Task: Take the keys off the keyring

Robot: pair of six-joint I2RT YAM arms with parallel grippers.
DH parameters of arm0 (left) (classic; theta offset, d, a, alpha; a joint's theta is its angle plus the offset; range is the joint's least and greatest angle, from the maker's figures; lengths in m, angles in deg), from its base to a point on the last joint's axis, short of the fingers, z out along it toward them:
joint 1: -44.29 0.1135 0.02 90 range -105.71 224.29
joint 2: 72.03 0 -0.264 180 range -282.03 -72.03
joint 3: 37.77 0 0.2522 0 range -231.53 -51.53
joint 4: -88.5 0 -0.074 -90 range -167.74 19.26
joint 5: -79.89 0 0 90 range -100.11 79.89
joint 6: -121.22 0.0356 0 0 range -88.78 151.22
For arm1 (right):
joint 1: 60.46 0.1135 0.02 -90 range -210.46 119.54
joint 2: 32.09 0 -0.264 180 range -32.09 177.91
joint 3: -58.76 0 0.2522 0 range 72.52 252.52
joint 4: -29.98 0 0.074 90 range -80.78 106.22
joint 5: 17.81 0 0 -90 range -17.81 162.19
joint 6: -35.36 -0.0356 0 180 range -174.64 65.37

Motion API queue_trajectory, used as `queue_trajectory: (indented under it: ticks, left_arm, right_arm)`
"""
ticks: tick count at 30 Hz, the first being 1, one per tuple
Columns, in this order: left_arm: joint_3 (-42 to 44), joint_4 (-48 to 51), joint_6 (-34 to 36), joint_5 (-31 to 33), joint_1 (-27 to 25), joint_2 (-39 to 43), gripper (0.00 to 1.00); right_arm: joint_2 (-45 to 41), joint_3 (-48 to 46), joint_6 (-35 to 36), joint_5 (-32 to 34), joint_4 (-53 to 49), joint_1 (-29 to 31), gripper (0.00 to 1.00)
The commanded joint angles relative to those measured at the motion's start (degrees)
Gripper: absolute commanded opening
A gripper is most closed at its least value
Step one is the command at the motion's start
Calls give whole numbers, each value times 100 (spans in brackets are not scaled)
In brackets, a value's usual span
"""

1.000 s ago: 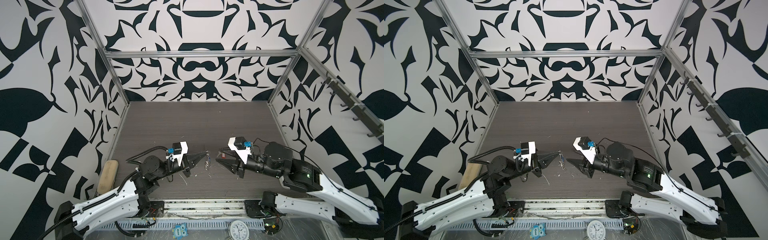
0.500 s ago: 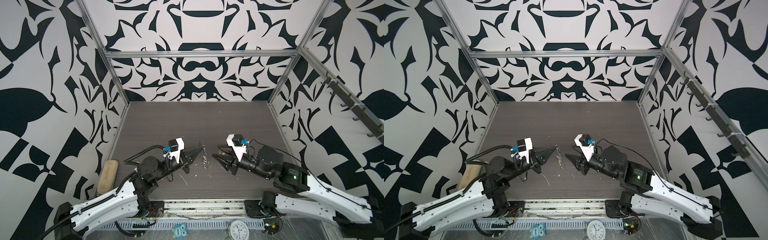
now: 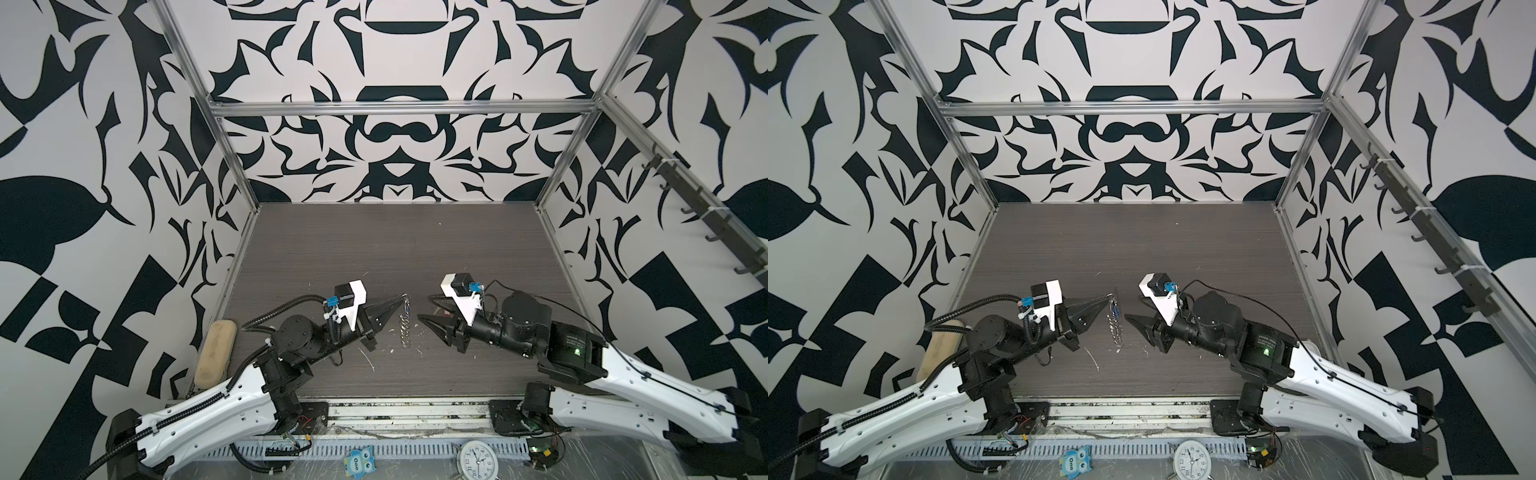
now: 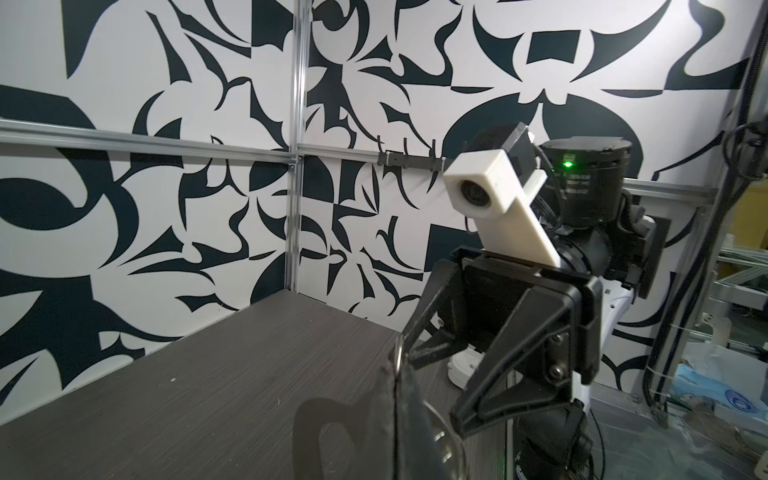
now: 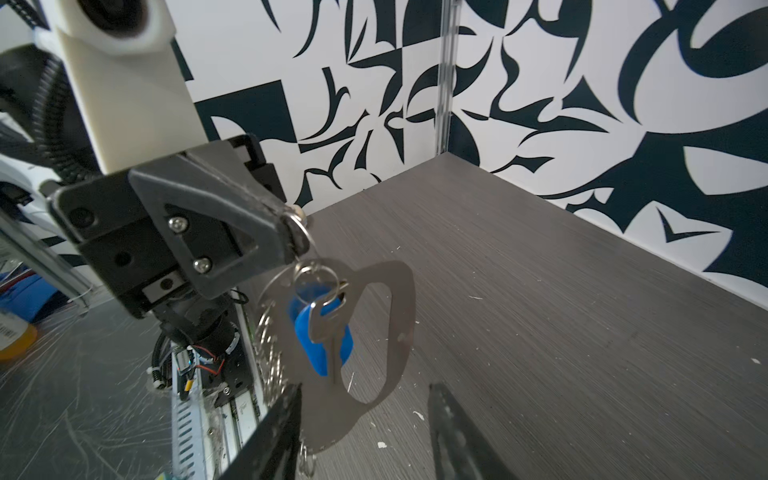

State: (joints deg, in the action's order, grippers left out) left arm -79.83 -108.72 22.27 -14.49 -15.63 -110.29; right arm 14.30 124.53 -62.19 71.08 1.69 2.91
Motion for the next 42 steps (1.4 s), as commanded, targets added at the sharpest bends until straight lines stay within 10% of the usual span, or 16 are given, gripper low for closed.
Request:
queue_trajectory:
  ticks: [1, 42]
  left_arm:
    - [79, -209, 87, -349, -11, 141, 0]
    - [70, -277, -63, -666, -17, 151, 0]
  right_arm:
    - [56, 301, 210, -556, 43, 14, 52]
    - [436, 262, 289, -496, 714, 53, 51]
